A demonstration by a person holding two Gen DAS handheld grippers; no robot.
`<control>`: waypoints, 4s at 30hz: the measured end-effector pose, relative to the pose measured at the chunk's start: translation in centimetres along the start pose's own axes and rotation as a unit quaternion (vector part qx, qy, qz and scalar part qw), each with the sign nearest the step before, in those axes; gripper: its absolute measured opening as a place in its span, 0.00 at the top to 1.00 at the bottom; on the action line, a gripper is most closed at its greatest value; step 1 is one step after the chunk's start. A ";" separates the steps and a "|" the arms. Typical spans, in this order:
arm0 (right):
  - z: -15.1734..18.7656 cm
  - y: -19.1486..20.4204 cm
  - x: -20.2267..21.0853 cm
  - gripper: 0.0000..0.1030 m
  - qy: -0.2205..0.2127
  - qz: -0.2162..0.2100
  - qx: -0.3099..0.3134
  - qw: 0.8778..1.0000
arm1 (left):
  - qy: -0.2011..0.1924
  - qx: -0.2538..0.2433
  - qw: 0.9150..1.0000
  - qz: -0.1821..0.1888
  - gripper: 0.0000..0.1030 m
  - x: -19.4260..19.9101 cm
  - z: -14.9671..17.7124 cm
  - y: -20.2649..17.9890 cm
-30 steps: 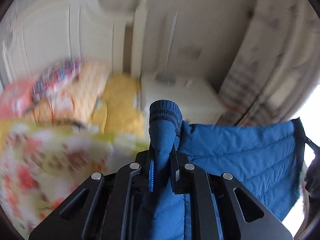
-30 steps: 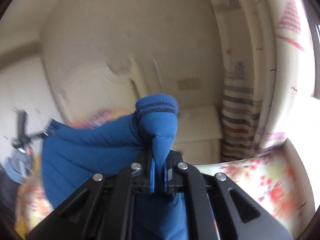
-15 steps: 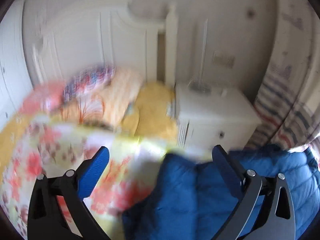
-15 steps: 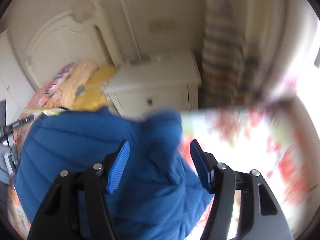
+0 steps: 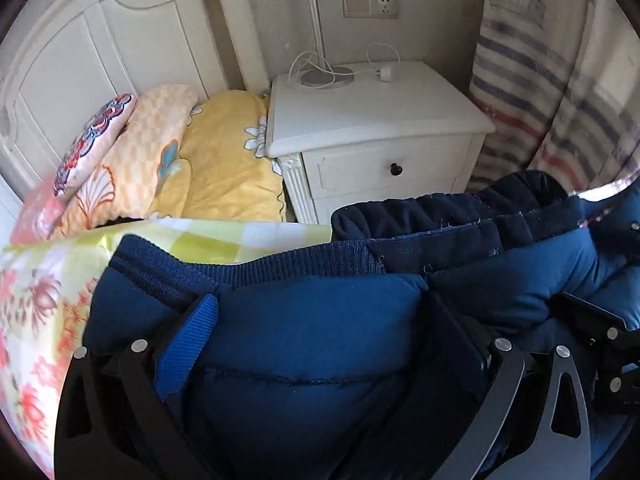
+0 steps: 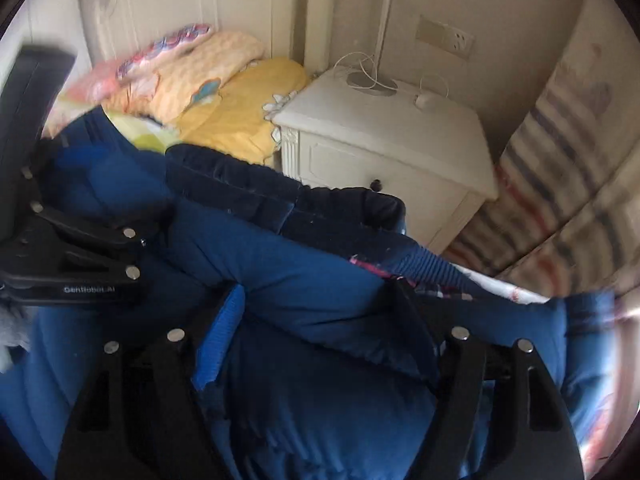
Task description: Fold large clothes
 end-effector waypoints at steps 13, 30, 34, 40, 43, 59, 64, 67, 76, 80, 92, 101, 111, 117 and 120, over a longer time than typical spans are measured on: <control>0.7 -0.4 0.3 0.25 -0.020 -0.019 -0.006 1.000 | -0.015 -0.021 0.999 -0.030 0.04 2.4 -0.2 -0.4; 6.9 -13.9 1.3 0.20 -0.024 -0.016 -0.160 0.987 | -0.001 0.133 0.990 0.052 0.04 1.5 2.6 9.5; 6.6 -13.7 1.6 0.20 -0.014 -0.018 -0.151 0.988 | -0.024 0.112 0.993 -0.025 0.05 4.5 2.1 9.2; 3.9 -8.8 10.2 0.22 -0.065 0.024 -0.055 0.996 | -0.076 -0.006 0.997 0.011 0.04 12.5 3.2 0.3; 4.5 -3.6 11.9 0.17 -0.083 0.003 -0.011 0.996 | -0.038 -0.042 0.998 -0.020 0.04 10.0 5.5 -2.7; 11.9 -6.7 8.9 0.09 -0.060 -0.010 -0.103 0.993 | -0.047 0.078 0.996 -0.023 0.04 10.6 11.9 7.1; 12.0 -7.1 8.3 0.09 -0.072 0.001 -0.110 0.991 | -0.062 0.072 0.995 -0.040 0.04 10.7 12.1 6.8; 12.0 -7.5 8.4 0.08 -0.090 -0.027 -0.125 0.988 | -0.063 0.072 0.995 -0.041 0.04 10.8 12.2 6.7; 9.8 -0.9 14.6 0.16 -0.146 0.015 -0.099 0.984 | -0.063 0.071 0.995 -0.042 0.04 10.8 12.2 6.7; 8.7 5.5 13.6 0.15 -0.139 0.013 0.011 0.990 | -0.065 0.072 0.994 -0.042 0.04 10.9 12.1 6.6; 12.3 -5.4 11.2 0.10 -0.102 0.072 -0.083 0.989 | -0.073 0.064 0.993 -0.061 0.04 10.9 11.9 6.3; 14.9 -9.8 8.0 0.06 -0.085 -0.004 -0.167 0.982 | -0.088 0.022 0.986 -0.140 0.04 11.5 11.5 4.8; 16.0 -10.5 8.4 0.05 -0.095 -0.041 -0.175 0.979 | -0.054 0.018 0.985 -0.162 0.04 11.8 11.4 4.2; 15.9 -10.6 8.1 0.05 -0.087 -0.048 -0.176 0.979 | -0.081 0.019 0.996 -0.009 0.04 16.8 12.1 -4.5; 15.9 -10.5 8.0 0.04 -0.087 -0.045 -0.176 0.980 | -0.044 -0.043 0.997 0.050 0.04 14.9 14.7 -10.7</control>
Point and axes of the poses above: each gripper's, at about its wrist camera, not at the fingertips, and x roughly against the way its jaws point, y to its left, z to its underside, the point moved 6 cm from there along -x, roughly the way its jaws point, and after that the axes turned 9 degrees about z, right-handed, at the moved point
